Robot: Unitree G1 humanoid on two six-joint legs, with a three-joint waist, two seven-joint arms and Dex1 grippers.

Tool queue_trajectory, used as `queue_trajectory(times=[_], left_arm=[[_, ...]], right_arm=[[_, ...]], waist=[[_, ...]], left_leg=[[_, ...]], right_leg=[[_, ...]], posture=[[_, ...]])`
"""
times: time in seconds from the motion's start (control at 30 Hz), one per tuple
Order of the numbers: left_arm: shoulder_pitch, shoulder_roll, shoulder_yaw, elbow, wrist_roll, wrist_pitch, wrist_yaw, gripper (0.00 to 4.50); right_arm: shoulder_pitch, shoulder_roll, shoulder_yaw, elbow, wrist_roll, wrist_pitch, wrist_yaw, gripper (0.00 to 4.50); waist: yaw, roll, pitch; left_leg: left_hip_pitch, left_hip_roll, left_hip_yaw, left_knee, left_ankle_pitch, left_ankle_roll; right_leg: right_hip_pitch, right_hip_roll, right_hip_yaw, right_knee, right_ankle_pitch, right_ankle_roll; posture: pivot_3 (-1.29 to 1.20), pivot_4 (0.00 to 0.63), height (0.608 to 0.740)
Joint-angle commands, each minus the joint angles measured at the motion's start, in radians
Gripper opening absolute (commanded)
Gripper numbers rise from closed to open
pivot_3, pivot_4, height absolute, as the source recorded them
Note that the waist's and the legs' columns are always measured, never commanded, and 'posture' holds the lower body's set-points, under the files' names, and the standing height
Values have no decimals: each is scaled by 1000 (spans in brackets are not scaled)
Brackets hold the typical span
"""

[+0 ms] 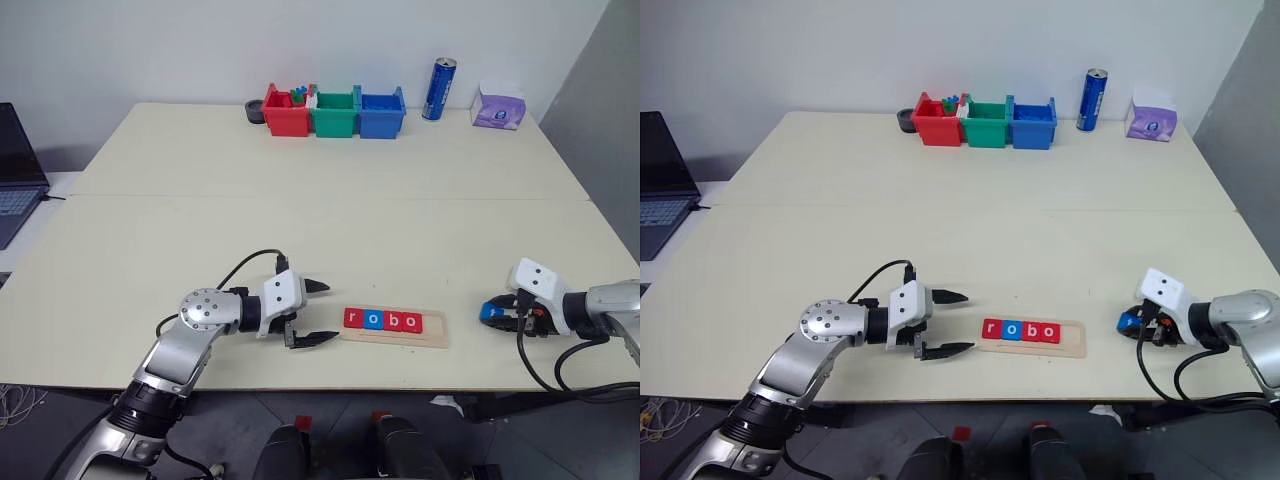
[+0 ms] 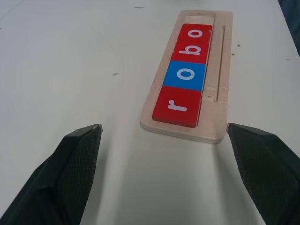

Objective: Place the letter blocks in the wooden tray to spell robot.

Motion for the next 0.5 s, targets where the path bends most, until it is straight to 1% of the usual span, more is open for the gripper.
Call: queue_trajectory(times=[0.03,0.27,0.5], left_arm=[[-3,7,13,-34,-5,-5,3,4500],[-11,-2,12,-12,-3,-19,3,4500],[-4,-2,13,-16,-2,-22,9,4500]], right_arm=[[-26,-11,-1,-140,27,38,11,1459],[-62,19,108,-230,8,113,1,1459],[-118,71,182,-208,-19,108,-13,1459]], waist=[[1,0,0],[3,0,0],[3,0,0]], left_leg=[[0,0,0,0,0,0],[0,0,0,1,0,0],[0,0,0,1,0,0]], right_leg=[[0,0,0,0,0,0],[0,-1,-1,0,0,0],[0,-1,-2,0,0,0]], posture=[[0,150,740],[0,150,740],[0,150,740]])
